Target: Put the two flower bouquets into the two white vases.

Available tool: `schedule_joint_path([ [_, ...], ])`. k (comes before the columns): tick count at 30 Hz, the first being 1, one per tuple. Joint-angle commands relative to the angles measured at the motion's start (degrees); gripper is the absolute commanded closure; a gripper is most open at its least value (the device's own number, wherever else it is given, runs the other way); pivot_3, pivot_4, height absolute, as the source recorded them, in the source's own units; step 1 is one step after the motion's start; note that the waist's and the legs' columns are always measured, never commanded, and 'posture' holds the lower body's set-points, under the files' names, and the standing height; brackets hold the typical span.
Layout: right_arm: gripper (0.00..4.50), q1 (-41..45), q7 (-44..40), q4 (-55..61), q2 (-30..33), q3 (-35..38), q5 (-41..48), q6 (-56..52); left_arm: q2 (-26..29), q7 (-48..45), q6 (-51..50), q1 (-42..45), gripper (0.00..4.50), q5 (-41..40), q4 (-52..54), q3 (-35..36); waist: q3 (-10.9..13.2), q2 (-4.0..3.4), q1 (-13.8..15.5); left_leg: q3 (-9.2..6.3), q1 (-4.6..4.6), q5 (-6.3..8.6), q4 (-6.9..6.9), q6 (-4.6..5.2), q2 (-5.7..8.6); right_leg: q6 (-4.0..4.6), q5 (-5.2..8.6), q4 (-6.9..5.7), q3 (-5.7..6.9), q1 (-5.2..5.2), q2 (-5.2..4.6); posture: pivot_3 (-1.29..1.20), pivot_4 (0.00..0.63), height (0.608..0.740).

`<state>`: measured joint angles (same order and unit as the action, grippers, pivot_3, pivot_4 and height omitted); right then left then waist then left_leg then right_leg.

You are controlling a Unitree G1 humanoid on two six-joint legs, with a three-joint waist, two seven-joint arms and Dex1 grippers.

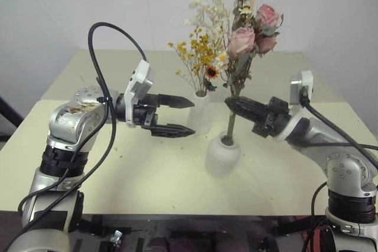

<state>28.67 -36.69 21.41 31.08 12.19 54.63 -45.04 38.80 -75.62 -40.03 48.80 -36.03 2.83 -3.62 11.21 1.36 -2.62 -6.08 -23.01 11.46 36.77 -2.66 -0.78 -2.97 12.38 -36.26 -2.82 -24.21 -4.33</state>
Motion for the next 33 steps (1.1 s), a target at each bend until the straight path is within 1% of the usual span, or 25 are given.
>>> schedule_joint_path([
  [1, 4.28, -0.5, -0.8, 1.0, -0.1, 0.6, -1.0, 3.0, 0.3, -0.4, 0.0, 1.2, 0.0, -0.2, 1.1, 0.0, 0.0, 0.0, 0.0, 0.0, 0.0, 0.0, 0.0, 0.0, 0.0, 0.0, 0.0, -0.01, 0.0, 0.0, 0.0, 0.0, 0.15, 0.74],
  [13, 4.28, -5.8, -4.7, -0.5, -2.5, -3.7, -9.8, 11.3, 0.3, -0.5, 0.0, 1.9, 0.0, 0.1, 0.6, -0.3, 0.0, 0.0, 0.0, 0.0, 0.01, 0.0, 0.0, 0.0, 0.01, -0.02, 0.01, 0.01, 0.0, 0.02, 0.0, 0.0, 0.15, 0.74],
  [16, 3.2, -6.5, -5.0, -0.3, -2.5, -3.8, -10.0, 11.6, 0.4, -0.5, 0.0, 2.0, 0.0, 0.1, 0.5, -0.2, 0.0, 0.0, 0.0, 0.0, 0.02, 0.0, 0.0, 0.0, 0.0, -0.02, 0.01, 0.0, 0.0, 0.02, 0.01, 0.0, 0.15, 0.74],
  [17, 2.97, -6.7, -5.1, -0.2, -2.5, -3.7, -9.8, 11.7, 0.4, -0.5, 0.0, 2.0, 0.0, 0.2, 0.4, -0.2, 0.0, 0.0, 0.0, 0.0, 0.01, 0.0, 0.0, 0.0, 0.0, -0.02, 0.01, 0.0, 0.0, 0.02, 0.0, 0.0, 0.15, 0.74],
  [19, 2.33, -7.6, -5.3, 0.8, -1.9, -2.7, -9.1, 11.5, 0.4, -0.6, 0.2, 2.1, 0.0, 0.3, 0.1, -0.2, 0.0, 0.0, 0.1, 0.0, 0.01, 0.0, 0.0, 0.0, 0.01, -0.02, 0.01, 0.0, 0.0, 0.02, 0.0, 0.0, 0.15, 0.74],
  [20, 1.94, -8.0, -5.4, 1.2, -1.7, -2.3, -8.8, 11.4, 0.4, -0.6, 0.3, 2.1, 0.0, 0.3, 0.1, -0.1, 0.0, 0.0, 0.1, 0.0, 0.02, 0.0, 0.0, 0.0, 0.0, -0.02, 0.01, 0.0, 0.0, 0.02, 0.0, 0.0, 0.15, 0.74],
  [25, 0.23, -11.3, -6.9, 4.0, 1.5, 0.2, -7.9, 11.2, 0.3, -0.7, 0.9, 2.2, 0.0, 0.7, -0.3, -0.2, 0.0, 0.0, 0.2, 0.0, -0.01, 0.0, 0.0, 0.0, 0.01, -0.02, 0.01, 0.02, 0.0, 0.02, -0.01, 0.0, 0.15, 0.74],
  [26, 0.02, -11.8, -7.4, 4.3, 2.2, 0.5, -7.8, 11.2, 0.2, -0.7, 1.0, 2.2, 0.0, 0.8, -0.4, -0.3, 0.0, 0.0, 0.2, 0.0, 0.0, 0.0, 0.0, 0.0, 0.01, -0.02, 0.01, 0.02, 0.0, 0.04, -0.01, 0.0, 0.15, 0.74],
  [33, 0.02, -15.0, -13.0, 3.1, 8.8, 3.8, -8.3, 11.9, -0.4, -0.7, 1.6, 2.0, 0.0, 1.3, -0.8, -0.1, 0.0, 0.0, 0.1, 0.0, 0.03, 0.0, 0.0, 0.0, 0.01, -0.03, 0.02, 0.02, 0.0, 0.05, 0.0, 0.0, 0.15, 0.74],
])
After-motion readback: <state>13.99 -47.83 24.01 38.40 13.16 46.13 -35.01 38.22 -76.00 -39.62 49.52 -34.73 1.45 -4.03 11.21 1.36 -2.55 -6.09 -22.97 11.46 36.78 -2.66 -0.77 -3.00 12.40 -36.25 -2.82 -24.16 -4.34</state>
